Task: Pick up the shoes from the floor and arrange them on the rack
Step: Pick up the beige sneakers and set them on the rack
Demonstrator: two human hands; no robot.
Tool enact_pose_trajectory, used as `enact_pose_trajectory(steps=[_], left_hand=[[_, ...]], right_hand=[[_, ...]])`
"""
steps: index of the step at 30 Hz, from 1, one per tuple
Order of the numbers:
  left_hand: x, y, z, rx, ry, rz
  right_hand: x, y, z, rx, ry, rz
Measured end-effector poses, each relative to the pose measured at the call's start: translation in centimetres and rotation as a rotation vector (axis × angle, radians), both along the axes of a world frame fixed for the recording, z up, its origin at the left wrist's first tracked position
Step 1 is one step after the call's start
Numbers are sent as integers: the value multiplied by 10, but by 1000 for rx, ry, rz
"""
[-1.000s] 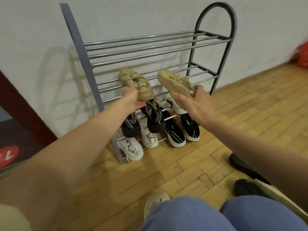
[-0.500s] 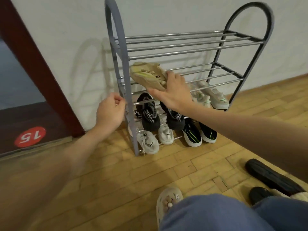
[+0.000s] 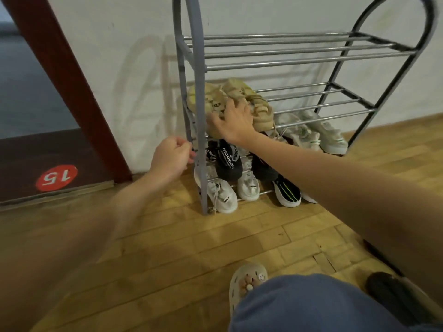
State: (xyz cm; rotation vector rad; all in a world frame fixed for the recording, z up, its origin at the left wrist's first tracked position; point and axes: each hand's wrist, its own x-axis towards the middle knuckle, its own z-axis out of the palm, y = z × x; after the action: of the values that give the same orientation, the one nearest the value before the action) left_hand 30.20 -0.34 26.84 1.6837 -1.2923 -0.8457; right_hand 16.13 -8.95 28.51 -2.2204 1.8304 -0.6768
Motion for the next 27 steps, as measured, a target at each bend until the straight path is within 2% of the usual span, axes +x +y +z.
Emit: enact_pose_trajectory(steps=[6, 9, 14, 20, 24, 27], left_hand=[[-32, 3, 6, 54, 27, -170], [-67, -2, 8, 80, 0, -256], [-158, -26, 5, 89, -77, -484], [-283, -51, -14, 73, -280, -787], [-349, -64, -43, 61, -533, -1001], [-390, -67, -71, 70, -653, -1106]], right_hand=[[-90, 42, 3, -107, 119, 184], [-146, 56, -6, -29, 206, 178], [-233, 62, -17, 123, 281, 50], [-341, 72, -45, 347, 340, -92], [-410, 86, -91, 487, 512, -156], [-455, 103, -128, 649, 546, -171]])
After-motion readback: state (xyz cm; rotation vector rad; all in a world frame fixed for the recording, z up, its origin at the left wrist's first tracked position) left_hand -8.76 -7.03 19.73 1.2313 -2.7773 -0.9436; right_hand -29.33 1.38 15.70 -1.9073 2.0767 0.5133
